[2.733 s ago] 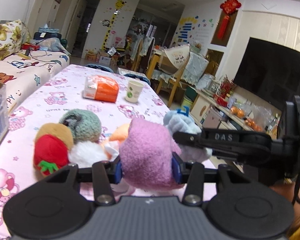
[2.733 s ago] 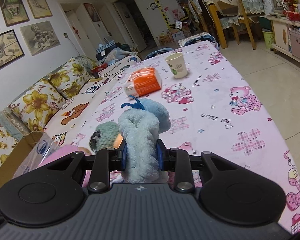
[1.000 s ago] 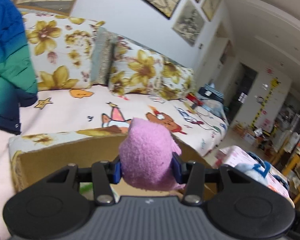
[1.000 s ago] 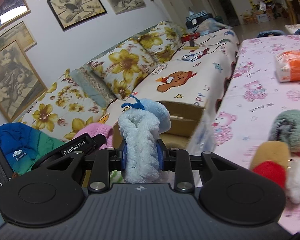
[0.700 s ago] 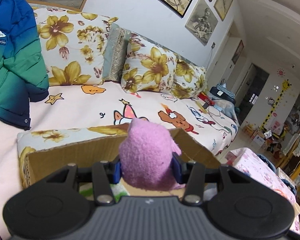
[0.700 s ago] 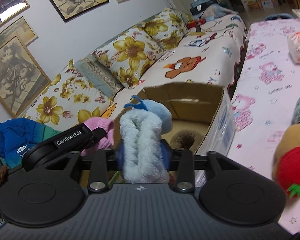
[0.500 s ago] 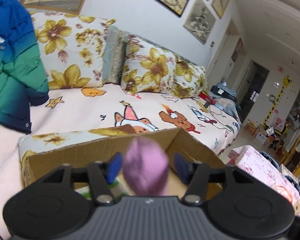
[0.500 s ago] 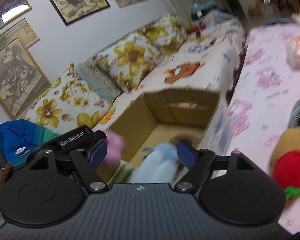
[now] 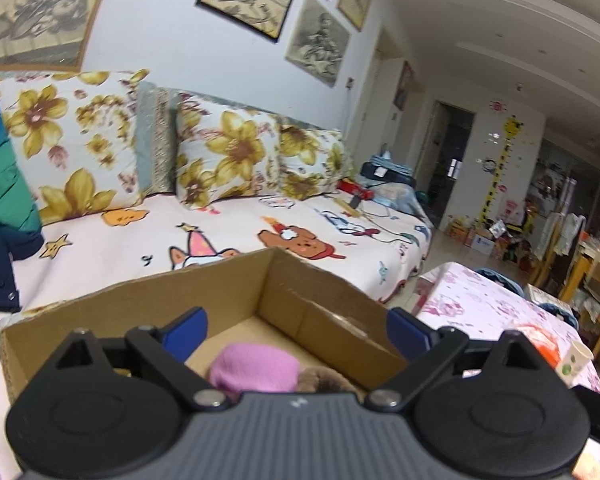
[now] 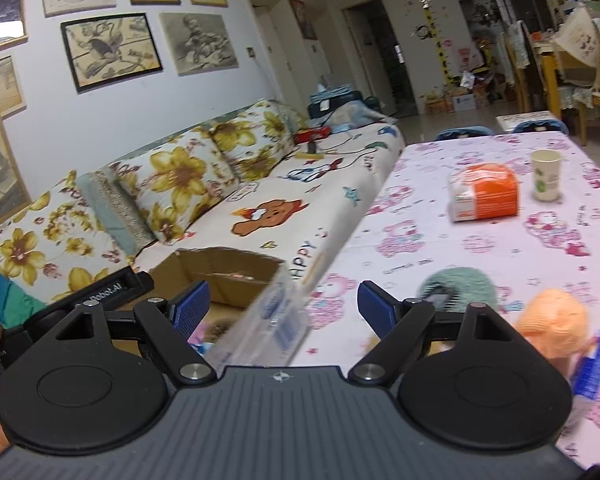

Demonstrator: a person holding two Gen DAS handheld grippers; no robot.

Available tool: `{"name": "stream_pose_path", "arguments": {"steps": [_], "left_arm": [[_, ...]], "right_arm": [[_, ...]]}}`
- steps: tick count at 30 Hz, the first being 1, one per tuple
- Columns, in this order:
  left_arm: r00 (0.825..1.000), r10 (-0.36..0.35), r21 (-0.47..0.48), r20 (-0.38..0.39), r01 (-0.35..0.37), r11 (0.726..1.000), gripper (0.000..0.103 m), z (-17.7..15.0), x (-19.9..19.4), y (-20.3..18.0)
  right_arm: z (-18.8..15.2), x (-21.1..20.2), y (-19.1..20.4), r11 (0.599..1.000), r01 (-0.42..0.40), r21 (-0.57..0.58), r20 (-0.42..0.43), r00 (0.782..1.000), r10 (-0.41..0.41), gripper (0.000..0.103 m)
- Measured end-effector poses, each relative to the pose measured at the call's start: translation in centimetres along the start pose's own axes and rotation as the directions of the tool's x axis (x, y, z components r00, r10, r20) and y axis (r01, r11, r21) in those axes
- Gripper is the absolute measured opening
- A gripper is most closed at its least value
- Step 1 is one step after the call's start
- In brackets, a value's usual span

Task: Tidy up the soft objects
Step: 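Move both tools back over the table toward the remaining items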

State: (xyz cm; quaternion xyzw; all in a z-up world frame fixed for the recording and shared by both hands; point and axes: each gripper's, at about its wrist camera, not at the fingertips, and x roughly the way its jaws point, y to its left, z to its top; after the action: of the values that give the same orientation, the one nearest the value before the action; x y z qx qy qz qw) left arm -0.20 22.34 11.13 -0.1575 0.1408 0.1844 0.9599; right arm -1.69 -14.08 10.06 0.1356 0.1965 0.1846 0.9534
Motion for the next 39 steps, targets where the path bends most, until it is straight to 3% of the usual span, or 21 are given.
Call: {"name": "stream_pose_path", "arguments": {"steps": [16, 39], "left_arm": [[0.994, -0.103, 0.113, 0.035, 0.098, 0.989, 0.102, -1.5, -1.3, -3.4], [0.974, -0.227, 0.295, -0.005, 0.218, 0.930, 0.102, -4.6, -2.4, -8.2]], "right_arm": [[-0.6, 0.1, 0.2, 0.997, 0.081, 0.017, 0.018, 0.996, -0.082, 0.103], [-1.3, -0.6, -2.0, 0.979, 0.182, 0.087, 0.045, 0.981, -0.186, 0.103]]}}
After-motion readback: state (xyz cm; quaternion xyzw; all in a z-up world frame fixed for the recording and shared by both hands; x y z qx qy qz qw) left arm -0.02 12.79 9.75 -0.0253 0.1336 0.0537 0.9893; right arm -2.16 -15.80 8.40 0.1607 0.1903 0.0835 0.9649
